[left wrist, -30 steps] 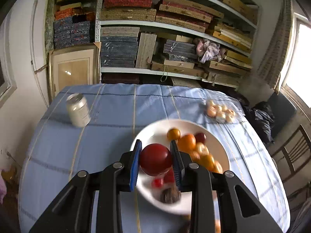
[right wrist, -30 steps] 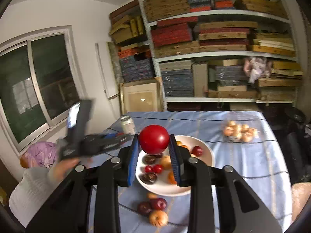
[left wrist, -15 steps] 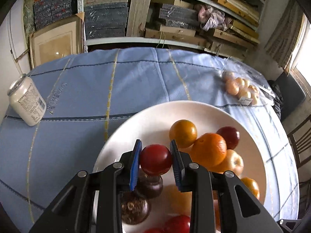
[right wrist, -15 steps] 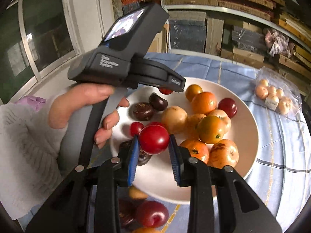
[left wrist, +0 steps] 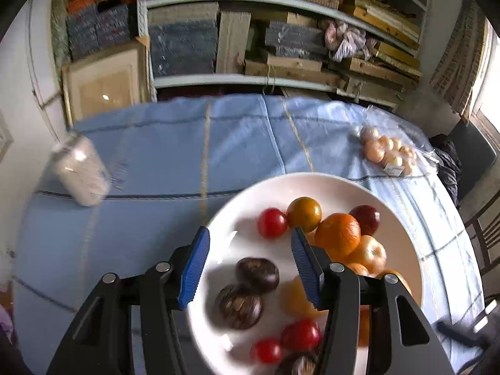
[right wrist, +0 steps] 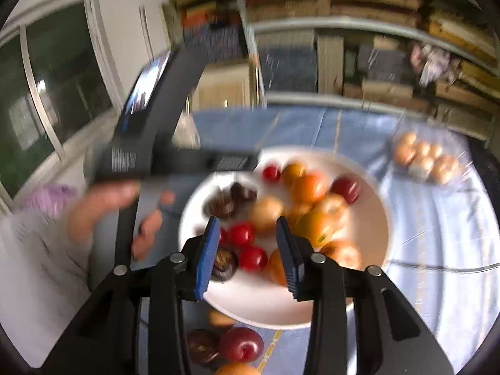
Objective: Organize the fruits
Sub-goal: 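Carry both red tomatoes over the plate and open both tools, then move both tools back toward the remaining fruits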
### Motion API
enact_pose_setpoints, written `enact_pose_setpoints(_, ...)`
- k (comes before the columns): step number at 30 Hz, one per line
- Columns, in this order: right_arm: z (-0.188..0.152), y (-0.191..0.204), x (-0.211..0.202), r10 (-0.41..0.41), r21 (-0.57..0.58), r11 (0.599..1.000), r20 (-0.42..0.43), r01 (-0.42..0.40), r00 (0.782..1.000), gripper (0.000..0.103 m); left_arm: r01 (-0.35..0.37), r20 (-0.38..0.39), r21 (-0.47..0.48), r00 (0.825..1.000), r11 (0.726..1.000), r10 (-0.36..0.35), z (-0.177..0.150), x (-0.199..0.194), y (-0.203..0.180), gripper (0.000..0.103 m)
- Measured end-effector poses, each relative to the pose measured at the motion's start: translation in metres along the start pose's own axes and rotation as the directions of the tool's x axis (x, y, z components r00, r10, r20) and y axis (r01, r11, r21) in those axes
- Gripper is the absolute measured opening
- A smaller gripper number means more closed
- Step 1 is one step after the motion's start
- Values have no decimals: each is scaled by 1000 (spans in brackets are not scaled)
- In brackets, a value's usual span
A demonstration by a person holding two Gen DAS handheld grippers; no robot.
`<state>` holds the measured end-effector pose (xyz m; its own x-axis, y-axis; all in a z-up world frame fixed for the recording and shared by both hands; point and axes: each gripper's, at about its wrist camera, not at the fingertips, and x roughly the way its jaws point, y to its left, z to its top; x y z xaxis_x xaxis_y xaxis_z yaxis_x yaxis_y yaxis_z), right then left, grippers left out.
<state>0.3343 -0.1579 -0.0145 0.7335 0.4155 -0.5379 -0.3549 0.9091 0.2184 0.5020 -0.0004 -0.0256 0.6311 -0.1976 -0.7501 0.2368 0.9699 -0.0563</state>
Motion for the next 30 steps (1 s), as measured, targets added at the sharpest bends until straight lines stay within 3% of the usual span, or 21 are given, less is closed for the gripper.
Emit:
enact_pose_setpoints(3,10,5,-57,11,14,1000,119,-13,993,41,-23,65,8,998,1000,22,-7,-51,2,61)
enact_pose_setpoints(6,3,12,-109,27,5,1000,213,-28,977,61,-76,142,39,988,996,69,-25,-98,-2,73)
enact_pose_setpoints(9,-20,21,-141,35,-6,999,268,-34,963,64,-123,204,82,973,989,104,-63,-139,-11,79)
enact_pose_setpoints(12,-57,23,-156,37,6,999,314,-41,949,74,-140,242,102,964,985,112,-111,-159,-19,90)
enact_pose_setpoints(13,-69,22,-157,46,16,998,315,-54,948,80,-141,249,104,962,985,112,-127,-161,-21,92)
enact_pose_setpoints(16,-106,9,-139,47,94,993,260,-73,965,81,-131,247,93,963,987,104,-176,-153,-27,96)
enact_pose_setpoints(20,-145,-15,-103,-14,203,979,158,-19,987,81,-73,153,42,986,996,66,-220,-116,-32,96)
enact_pose_setpoints(21,-148,-20,-97,-39,222,975,120,12,992,81,-70,135,44,989,997,63,-224,-109,-33,96)
enact_pose_setpoints(23,-149,-28,-96,-34,258,966,131,-1,991,81,-78,112,60,991,995,71,-225,-105,-35,96)
enact_pose_setpoints(26,-151,-38,-100,-63,310,951,166,8,984,89,-97,170,61,982,993,85,-222,-112,-37,97)
enact_pose_setpoints(30,-153,-47,-97,-59,347,938,145,5,988,90,-101,116,102,989,990,89,-213,-94,-43,97)
